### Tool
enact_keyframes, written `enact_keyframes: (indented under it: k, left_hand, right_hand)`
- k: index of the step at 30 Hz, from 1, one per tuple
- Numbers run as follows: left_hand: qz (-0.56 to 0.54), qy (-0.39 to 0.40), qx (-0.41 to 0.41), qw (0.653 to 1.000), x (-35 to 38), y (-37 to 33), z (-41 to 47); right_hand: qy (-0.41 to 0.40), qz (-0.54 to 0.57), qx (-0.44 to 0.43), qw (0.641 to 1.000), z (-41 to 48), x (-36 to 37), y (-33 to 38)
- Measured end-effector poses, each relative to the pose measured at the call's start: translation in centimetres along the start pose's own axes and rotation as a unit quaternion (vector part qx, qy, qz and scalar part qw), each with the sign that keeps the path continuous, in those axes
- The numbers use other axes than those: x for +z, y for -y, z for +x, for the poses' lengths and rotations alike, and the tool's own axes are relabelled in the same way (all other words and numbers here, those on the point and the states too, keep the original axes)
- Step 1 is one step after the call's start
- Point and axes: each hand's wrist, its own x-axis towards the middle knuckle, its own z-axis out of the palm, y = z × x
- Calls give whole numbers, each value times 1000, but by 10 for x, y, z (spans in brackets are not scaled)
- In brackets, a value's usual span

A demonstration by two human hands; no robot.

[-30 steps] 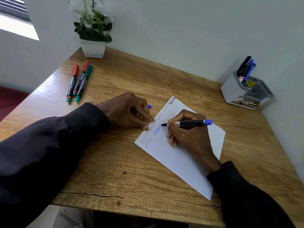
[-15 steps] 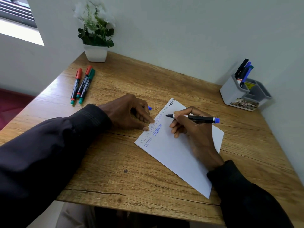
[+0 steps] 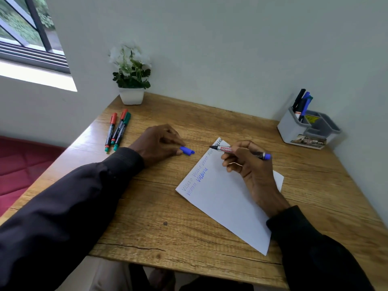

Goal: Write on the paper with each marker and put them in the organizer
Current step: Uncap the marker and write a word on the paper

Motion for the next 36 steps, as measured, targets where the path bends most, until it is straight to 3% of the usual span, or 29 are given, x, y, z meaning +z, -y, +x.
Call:
enact_keyframes:
  k: [5,10,23,30,36]
  left_hand:
    - [-35,-11,-11,999,1,-5,-1]
    - [-96,-46,-30,994,3,-14,-5]
    - [-167,-47,11,985,12,-35,-14]
    - [-228,-110,53,966,18,-44,-11]
    - [-217,-127,71,965,27,-52,-4]
  right_hand:
    - [11,-55,-33,998,-6,1,1]
    - [30,-40,-42,998,-8,3,3]
    - [28,-94,-80,992,-7,4,0]
    - [10,-120,-117,986,-6,2,-2]
    - [-6,-112,-128,985,-4,-2,-4]
